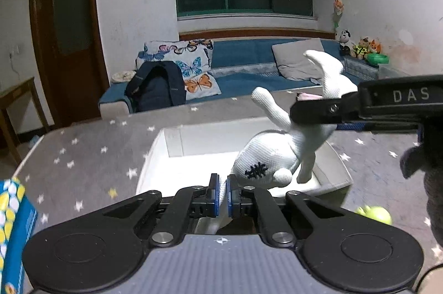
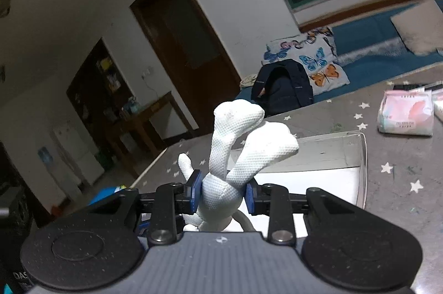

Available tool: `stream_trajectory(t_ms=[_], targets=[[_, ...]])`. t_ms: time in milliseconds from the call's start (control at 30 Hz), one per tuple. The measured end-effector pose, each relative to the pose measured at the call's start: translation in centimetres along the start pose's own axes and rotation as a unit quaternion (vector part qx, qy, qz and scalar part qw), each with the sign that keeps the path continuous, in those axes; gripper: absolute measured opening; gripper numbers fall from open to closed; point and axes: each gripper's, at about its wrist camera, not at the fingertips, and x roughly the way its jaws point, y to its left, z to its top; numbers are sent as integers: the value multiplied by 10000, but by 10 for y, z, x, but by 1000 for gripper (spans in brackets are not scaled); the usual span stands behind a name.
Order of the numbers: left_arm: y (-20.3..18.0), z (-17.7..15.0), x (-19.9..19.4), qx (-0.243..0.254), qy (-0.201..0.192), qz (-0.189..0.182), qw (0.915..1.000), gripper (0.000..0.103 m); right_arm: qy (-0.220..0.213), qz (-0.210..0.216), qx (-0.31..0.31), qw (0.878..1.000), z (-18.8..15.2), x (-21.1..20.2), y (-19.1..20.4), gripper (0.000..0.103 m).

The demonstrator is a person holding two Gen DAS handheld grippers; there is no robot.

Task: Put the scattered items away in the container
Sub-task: 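Lift the white bunny plush with the left gripper toward the box, then lower the bunny into the box and open the left gripper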

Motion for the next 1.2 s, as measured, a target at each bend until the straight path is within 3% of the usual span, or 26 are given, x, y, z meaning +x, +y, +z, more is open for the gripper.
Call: stream_trajectory(t_ms=[233, 400, 467, 733, 933, 1067, 1200], targets=[[3, 18, 54, 203, 135, 114, 9996, 5, 70, -173, 422, 9989, 10, 38, -29, 33], [2, 17, 93, 288, 439, 208, 9984, 4, 355, -362, 664, 9965, 9, 70, -52, 42], [5, 16, 107, 298, 554, 250, 9977, 4, 434, -469, 671, 9957, 11, 78, -58, 53], [6, 14, 150, 377, 889, 310, 9948, 4, 565, -675, 652, 9940, 15, 89, -72, 53], [4, 12, 148, 396, 991, 155, 9942, 10, 710, -687, 388, 9944, 11, 85, -68, 53], [6, 13, 134, 430, 830, 55, 9956, 13, 840, -729, 266, 9934, 6, 84, -66, 53], [8, 15, 125, 503, 812, -315, 9949, 20, 934, -810, 260, 9920, 2, 84, -69, 54]])
